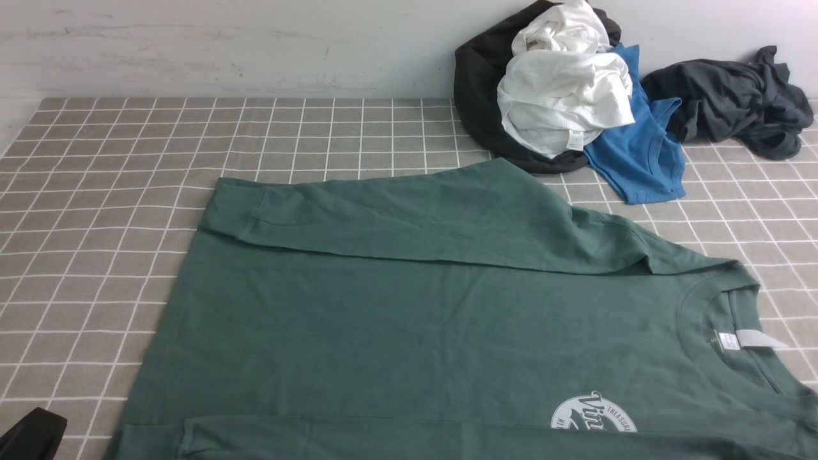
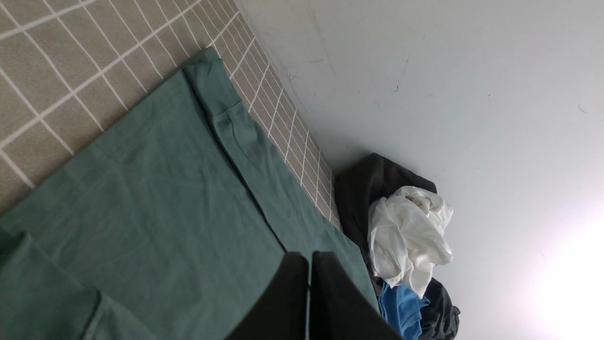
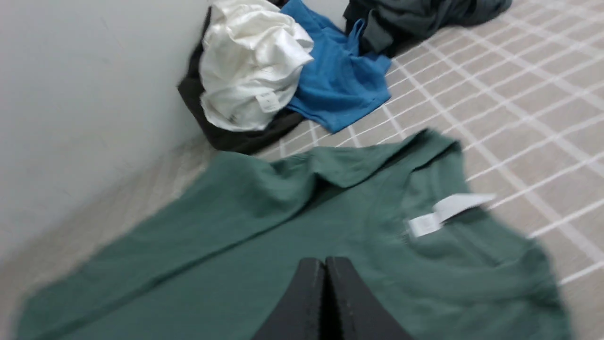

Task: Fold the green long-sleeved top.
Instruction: Use the left arm to clamp the cuff closest to it

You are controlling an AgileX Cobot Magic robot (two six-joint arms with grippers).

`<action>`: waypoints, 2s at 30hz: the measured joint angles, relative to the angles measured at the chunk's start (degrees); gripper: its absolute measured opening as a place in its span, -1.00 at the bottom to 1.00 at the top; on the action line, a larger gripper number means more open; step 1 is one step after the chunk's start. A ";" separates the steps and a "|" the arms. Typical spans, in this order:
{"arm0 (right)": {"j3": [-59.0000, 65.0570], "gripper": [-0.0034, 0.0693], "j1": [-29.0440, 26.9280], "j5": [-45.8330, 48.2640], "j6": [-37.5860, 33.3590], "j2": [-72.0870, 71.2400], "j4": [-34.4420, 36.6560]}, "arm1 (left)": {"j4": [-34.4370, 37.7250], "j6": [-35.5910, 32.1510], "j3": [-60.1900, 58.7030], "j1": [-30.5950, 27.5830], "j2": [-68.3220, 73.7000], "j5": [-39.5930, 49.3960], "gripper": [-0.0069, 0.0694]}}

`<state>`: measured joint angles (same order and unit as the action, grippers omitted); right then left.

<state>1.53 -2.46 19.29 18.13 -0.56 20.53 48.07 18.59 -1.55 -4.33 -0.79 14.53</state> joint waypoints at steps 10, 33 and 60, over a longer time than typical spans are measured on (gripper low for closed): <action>0.00 -0.94 0.00 -2.19 3.51 0.00 23.69 | 1.19 -1.87 0.52 0.00 0.00 0.20 -0.84; -46.80 -0.94 6.41 33.40 -38.66 44.00 3.20 | -32.32 -41.42 49.43 6.11 52.37 48.53 -0.81; -52.07 -0.94 26.83 52.02 -39.85 58.05 -4.59 | -48.07 -35.62 49.26 19.67 93.93 31.49 0.60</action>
<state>-50.54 24.37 71.32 -21.72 57.49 15.93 0.00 -17.04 47.71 15.34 93.13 46.03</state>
